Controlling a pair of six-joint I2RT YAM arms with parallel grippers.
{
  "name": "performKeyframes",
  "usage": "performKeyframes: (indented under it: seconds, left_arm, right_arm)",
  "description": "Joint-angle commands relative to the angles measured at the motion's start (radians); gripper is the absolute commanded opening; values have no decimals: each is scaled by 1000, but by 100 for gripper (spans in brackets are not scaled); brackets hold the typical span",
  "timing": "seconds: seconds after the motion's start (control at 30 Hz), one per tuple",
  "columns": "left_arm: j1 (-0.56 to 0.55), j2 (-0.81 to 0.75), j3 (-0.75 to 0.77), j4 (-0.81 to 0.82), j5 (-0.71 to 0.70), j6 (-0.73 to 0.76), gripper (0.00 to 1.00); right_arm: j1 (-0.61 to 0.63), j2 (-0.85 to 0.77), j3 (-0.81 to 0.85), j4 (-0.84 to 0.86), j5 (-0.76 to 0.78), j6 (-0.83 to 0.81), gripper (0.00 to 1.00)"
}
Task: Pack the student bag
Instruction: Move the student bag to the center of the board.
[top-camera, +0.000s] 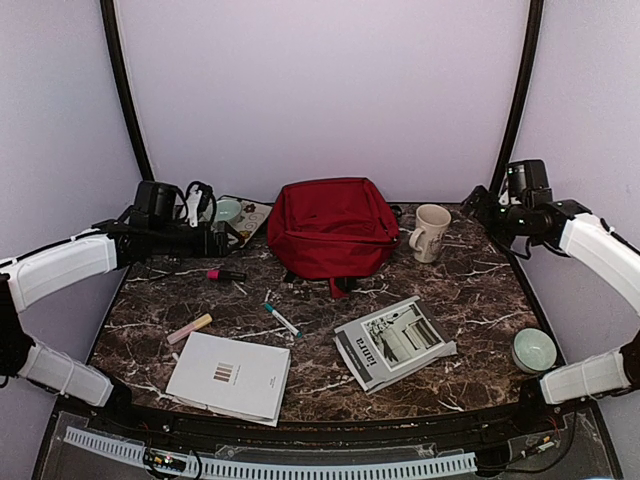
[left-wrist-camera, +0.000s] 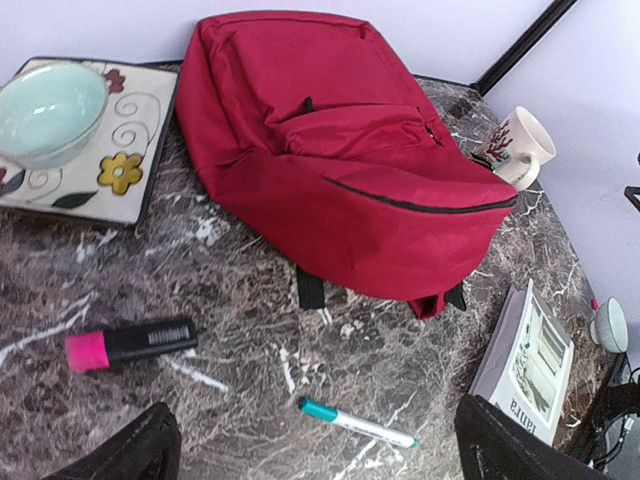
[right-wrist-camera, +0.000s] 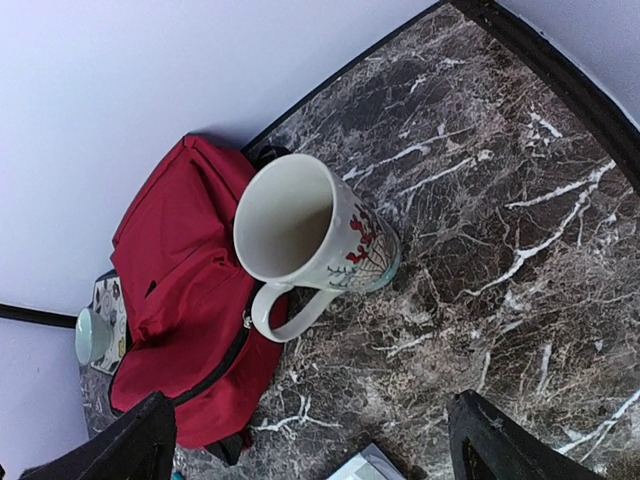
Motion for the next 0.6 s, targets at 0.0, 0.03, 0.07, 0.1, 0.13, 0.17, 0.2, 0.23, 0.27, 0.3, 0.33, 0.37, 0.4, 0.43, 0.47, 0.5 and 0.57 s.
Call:
performKeyframes:
  seconds: [0.0,0.03,0.07,0.1,0.13,0.17,0.2,0.23,0.27,0.3,0.33,0.37,0.4,0.43,0.47,0.5,0.57]
  left_arm:
    - [-38,83,121,103,8,83,98]
    - [-48,100,142,119,7,103,98]
    - [-56,118,160,138,5,129,98]
    - [-58,139,196,134,-1,159,98]
    - [-57,162,240,107,-14,193,98]
    - [-58,182,280,100,-34,225,99]
    - [-58,199,304,112,-37,261,98]
    - [-57,217,323,130,-23,297,99]
    - [-57,239,346,140,-2,330,99]
    - [-58,269,377,141,11,350,99]
    - [-59,303,419,130,18,361,99]
    - [-62,338,466,109,23,368,98]
    - [-69,377,513,88,24,374,98]
    - [-78,409,554,73,21,387,98]
    - [-93,439,584,68,19,410,98]
    - [-106,461,604,72,11,442,98]
    - [-136,496,615,98,-24,518,98]
  right_arm:
    - [7,-34,-53,15,-58,-97,95]
    - [8,-43,-74,28,-70,-118,95]
    - [8,-55,-99,52,-77,-141,95]
    - [8,-67,-115,60,-83,-160,94]
    - [8,-74,-116,62,-92,-183,94]
    - [8,-80,-114,72,-111,-215,95]
    - [8,-87,-117,91,-135,-250,95]
    - [8,-89,-118,103,-154,-264,95]
    - [8,-88,-114,103,-169,-293,95]
    - [8,-86,-107,98,-183,-315,95]
    - [8,-83,-102,98,-204,-337,96]
    - [8,-83,-104,108,-226,-360,99]
    - [8,-87,-111,131,-251,-377,99]
    - [8,-91,-118,150,-266,-386,99]
    - [8,-95,-123,163,-275,-394,99]
    - [8,-101,-128,177,-284,-404,99]
    - [8,-107,-141,202,-300,-425,99]
